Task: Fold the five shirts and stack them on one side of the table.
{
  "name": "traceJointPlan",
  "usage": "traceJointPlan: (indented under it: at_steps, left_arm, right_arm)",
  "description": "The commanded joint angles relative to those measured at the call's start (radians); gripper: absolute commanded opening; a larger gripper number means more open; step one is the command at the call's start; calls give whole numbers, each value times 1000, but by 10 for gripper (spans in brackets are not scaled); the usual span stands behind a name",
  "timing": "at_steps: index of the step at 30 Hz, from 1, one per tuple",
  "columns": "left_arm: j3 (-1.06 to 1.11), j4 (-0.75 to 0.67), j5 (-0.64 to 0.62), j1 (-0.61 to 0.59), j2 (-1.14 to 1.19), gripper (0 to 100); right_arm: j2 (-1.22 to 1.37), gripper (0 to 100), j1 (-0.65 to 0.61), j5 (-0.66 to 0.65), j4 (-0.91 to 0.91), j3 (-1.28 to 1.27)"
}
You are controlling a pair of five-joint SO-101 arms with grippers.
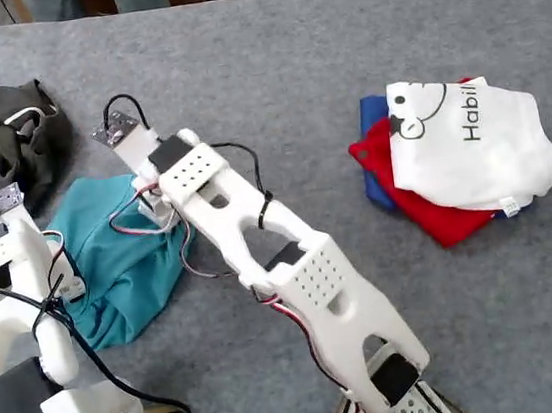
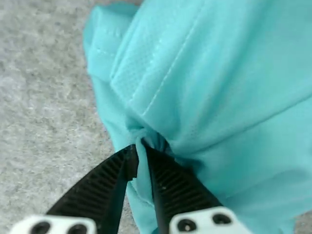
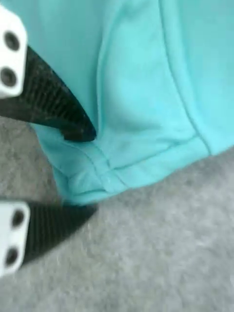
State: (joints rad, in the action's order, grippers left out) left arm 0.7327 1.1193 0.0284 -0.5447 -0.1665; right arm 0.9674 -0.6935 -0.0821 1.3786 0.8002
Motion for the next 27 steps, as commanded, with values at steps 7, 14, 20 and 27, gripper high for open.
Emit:
traceJointPlan:
  at_steps: [7, 14, 20, 27]
  left_arm:
    - [-10, -8, 0, -8, -41, 30]
    - [-42, 0, 5, -8, -41, 30]
    - [-165, 133, 15, 1, -41, 30]
    - [-386, 417, 161, 131, -32, 29]
  right_arm:
    - [10, 14, 48, -6, 390, 309]
    - [-153, 14, 120, -3, 390, 22]
    - [-529, 14, 124, -6, 388, -426]
    - [-842, 15, 190, -146, 387, -897]
